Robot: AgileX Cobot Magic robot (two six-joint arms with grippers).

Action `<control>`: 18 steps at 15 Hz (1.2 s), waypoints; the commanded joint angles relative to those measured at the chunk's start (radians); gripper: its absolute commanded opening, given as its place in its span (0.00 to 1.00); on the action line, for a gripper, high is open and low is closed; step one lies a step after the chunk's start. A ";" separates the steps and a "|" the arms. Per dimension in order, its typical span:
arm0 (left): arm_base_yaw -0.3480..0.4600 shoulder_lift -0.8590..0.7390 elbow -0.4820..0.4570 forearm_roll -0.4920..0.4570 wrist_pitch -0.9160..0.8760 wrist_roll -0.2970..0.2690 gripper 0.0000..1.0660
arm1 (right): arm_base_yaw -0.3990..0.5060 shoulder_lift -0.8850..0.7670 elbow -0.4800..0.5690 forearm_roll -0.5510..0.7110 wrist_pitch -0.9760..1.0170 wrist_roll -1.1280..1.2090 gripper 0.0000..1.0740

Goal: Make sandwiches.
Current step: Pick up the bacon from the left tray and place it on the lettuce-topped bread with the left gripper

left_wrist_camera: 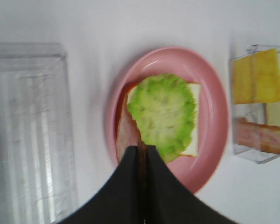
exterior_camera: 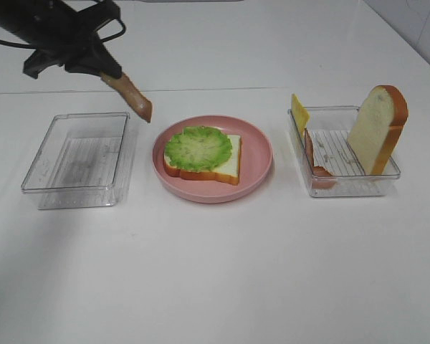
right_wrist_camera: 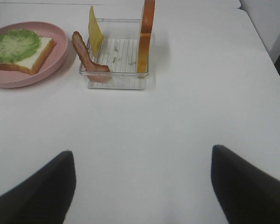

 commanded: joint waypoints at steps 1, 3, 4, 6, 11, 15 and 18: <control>-0.095 0.028 -0.006 -0.206 -0.128 0.054 0.00 | 0.000 -0.012 0.000 0.002 -0.013 0.007 0.70; -0.133 0.065 -0.013 -0.282 -0.158 0.093 0.00 | 0.000 -0.012 0.000 0.002 -0.013 0.007 0.70; -0.155 0.095 -0.017 -0.335 -0.164 0.117 0.00 | 0.000 -0.012 0.000 0.002 -0.013 0.007 0.70; -0.187 0.150 -0.017 -0.429 -0.168 0.164 0.00 | 0.000 -0.012 0.000 0.002 -0.013 0.007 0.70; -0.205 0.266 -0.017 -0.485 -0.169 0.235 0.00 | 0.000 -0.012 0.000 0.002 -0.013 0.007 0.70; -0.192 0.272 -0.017 -0.462 -0.183 0.238 0.00 | 0.000 -0.012 0.000 0.002 -0.013 0.007 0.70; -0.144 0.272 -0.017 -0.460 -0.166 0.238 0.00 | 0.000 -0.012 0.000 0.002 -0.013 0.007 0.70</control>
